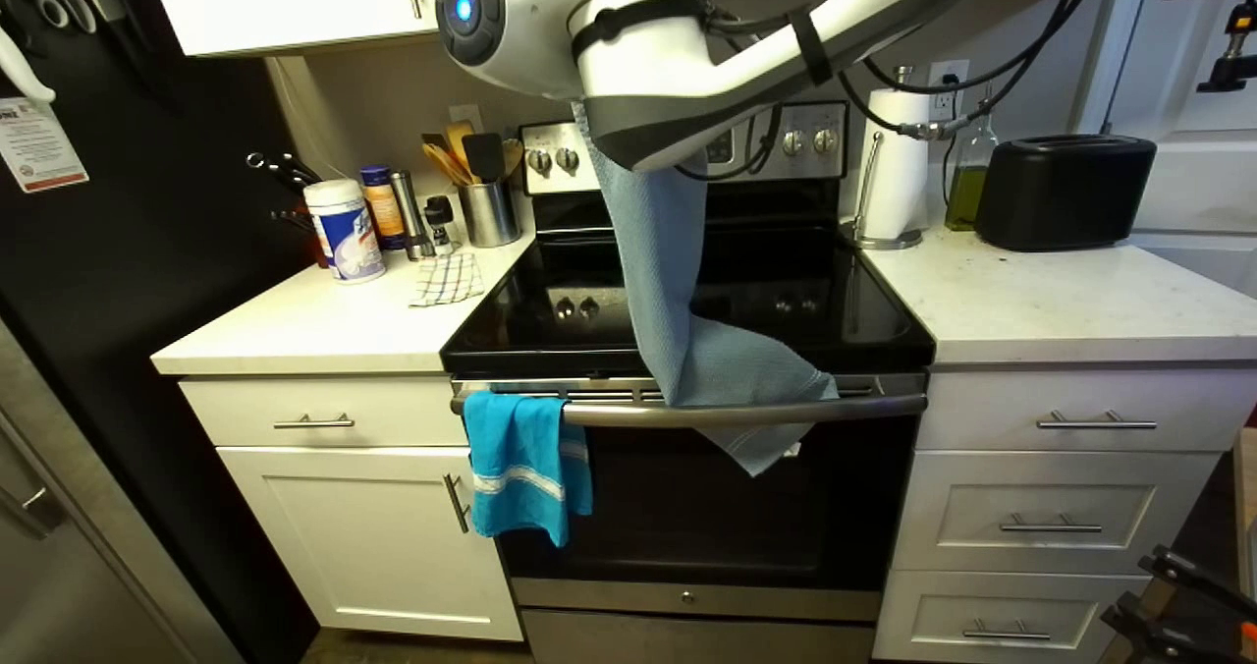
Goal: Hang the pale towel on the oven
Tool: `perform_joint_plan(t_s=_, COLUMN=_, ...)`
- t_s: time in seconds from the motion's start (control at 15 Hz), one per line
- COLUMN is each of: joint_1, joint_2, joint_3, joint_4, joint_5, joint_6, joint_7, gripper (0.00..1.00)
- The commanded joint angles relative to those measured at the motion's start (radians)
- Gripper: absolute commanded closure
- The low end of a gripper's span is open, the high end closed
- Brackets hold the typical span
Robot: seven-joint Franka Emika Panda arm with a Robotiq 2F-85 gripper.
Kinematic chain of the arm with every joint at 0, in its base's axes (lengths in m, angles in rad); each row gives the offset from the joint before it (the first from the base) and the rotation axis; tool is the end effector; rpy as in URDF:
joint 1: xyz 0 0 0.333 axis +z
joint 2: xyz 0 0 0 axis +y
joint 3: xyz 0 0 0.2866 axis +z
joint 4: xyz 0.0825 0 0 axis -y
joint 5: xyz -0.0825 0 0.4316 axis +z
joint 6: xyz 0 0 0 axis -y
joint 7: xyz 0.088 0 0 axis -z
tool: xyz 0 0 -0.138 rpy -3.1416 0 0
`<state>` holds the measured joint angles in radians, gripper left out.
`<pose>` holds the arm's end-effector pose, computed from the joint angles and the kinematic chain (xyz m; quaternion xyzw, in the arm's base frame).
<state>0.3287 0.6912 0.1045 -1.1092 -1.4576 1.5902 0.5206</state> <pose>0.7630 0.1753 0.4405 0.7670 0.0418 0.2185 0.6018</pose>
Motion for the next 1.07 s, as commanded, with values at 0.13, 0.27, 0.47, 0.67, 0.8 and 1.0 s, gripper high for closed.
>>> perform_joint_plan(t_s=0.13, joint_1=0.023, joint_2=-0.061, joint_3=-0.016, joint_4=0.103, joint_5=-0.023, joint_6=-0.063, joint_7=-0.092, gripper=0.99)
perform_joint_plan(t_s=0.27, joint_1=0.035, joint_2=-0.062, joint_3=-0.016, joint_4=0.163, joint_5=-0.032, joint_6=-0.086, joint_7=-0.127, gripper=0.99)
perform_joint_plan(t_s=0.47, joint_1=0.079, joint_2=-0.037, joint_3=-0.05, joint_4=0.272, joint_5=-0.039, joint_6=-0.121, joint_7=-0.189, gripper=0.99)
perform_joint_plan(t_s=0.67, joint_1=0.112, joint_2=-0.012, joint_3=-0.077, joint_4=0.355, joint_5=-0.053, joint_6=-0.139, joint_7=-0.24, gripper=0.99)
perform_joint_plan(t_s=0.8, joint_1=0.122, joint_2=0.004, joint_3=-0.088, joint_4=0.397, joint_5=-0.053, joint_6=-0.134, joint_7=-0.261, gripper=0.99)
perform_joint_plan(t_s=1.0, joint_1=0.11, joint_2=0.013, joint_3=-0.08, joint_4=0.397, joint_5=-0.042, joint_6=-0.115, joint_7=-0.249, gripper=0.99)
